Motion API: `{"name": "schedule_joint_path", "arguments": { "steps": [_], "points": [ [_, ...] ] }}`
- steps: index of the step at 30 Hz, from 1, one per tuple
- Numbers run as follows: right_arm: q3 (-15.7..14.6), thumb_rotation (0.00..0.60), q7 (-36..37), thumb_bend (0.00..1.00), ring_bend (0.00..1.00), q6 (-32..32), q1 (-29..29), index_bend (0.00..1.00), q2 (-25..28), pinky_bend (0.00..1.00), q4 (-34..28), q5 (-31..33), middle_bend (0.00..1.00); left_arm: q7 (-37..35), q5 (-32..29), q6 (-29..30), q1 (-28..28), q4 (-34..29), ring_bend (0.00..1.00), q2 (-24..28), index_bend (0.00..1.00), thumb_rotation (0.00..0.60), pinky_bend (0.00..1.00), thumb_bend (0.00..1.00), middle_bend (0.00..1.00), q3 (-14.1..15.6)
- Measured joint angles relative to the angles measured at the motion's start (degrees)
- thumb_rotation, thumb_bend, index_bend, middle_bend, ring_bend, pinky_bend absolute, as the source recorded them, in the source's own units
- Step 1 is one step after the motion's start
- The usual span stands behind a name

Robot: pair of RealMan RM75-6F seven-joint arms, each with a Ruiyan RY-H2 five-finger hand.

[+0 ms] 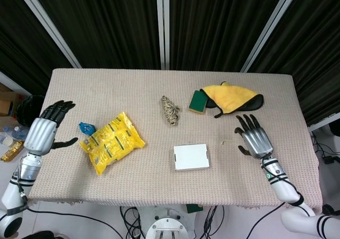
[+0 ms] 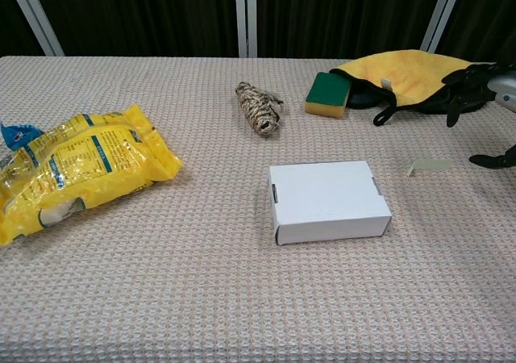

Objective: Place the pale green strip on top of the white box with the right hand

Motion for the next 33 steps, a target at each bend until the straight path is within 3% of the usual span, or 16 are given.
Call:
{"name": "schedule_joint_path", "arguments": {
  "steps": [14, 33],
  "points": [
    [-0.41, 0.598, 1.16, 0.38, 0.0, -2.75, 2.13, 0.43, -6.12, 0.0, 7.3, 1.3, 0.04, -1.76, -0.17, -0.46, 0.4, 1.59, 0.09, -0.3, 0.14, 0.6, 0.17, 0.0, 0.13, -0.36],
    [-0.97, 0.598, 4.68, 0.44, 0.0, -3.44, 3.28, 0.51, -10.91, 0.0, 14.01, 0.82, 0.05, -1.93, -0.97, -2.06, 0.46, 2.47, 0.09, -0.32, 0.15, 0.6, 0.17, 0.0, 0.13, -0.63]
  ]
}}
